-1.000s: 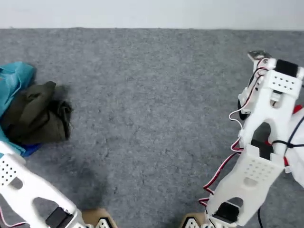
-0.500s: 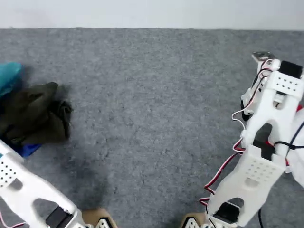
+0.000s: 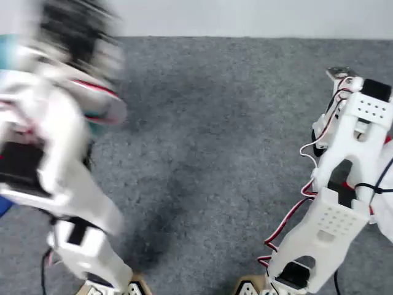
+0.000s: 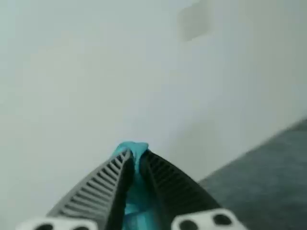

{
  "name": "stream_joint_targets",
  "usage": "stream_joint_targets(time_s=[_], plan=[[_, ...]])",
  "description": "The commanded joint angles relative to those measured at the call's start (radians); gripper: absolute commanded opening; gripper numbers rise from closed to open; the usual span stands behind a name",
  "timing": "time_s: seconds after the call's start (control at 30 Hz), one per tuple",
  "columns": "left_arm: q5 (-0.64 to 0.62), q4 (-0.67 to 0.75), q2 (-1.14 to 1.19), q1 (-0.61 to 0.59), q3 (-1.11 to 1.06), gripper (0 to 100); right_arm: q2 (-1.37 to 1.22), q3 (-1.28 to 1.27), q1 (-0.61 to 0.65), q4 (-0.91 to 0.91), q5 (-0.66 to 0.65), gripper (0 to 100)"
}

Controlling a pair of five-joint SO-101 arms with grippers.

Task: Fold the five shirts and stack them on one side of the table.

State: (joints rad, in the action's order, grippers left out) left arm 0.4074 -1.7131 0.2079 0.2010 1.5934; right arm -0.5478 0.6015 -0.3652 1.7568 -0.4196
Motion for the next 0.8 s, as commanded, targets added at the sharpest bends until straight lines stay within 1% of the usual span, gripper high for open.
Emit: stream_joint_targets(time_s=[0.0,0.1,0.23,0.37,0.47,0.57,0.63,0.77], plan=[[0.005,-0.046,-0.075,0.293,-0.177,1,0.056,0.009,-0.016,0.041,0.009,30.3],[0.003,-0.043,-0.106,0.244,-0.387,1,0.058,0.012,-0.019,0.041,0.008,30.3],[-0.011,-0.041,-0.146,0.103,-0.593,6,0.059,0.012,-0.031,0.041,0.006,30.3],[-0.176,-0.04,-0.163,-0.086,-0.737,14,0.059,0.012,-0.036,0.041,-0.063,30.3],[-0.29,-0.041,-0.163,-0.264,-0.84,18,0.059,0.012,-0.036,0.041,-0.094,30.3],[-0.299,-0.041,-0.163,-0.439,-0.964,19,0.076,0.008,-0.03,0.042,-0.144,30.3],[-0.299,-0.043,-0.163,-0.531,-1.044,19,0.11,0.006,0.001,0.044,-0.196,30.3],[-0.304,-0.043,-0.163,-0.632,-1.233,19,0.199,-0.002,0.104,0.044,-0.296,30.3]])
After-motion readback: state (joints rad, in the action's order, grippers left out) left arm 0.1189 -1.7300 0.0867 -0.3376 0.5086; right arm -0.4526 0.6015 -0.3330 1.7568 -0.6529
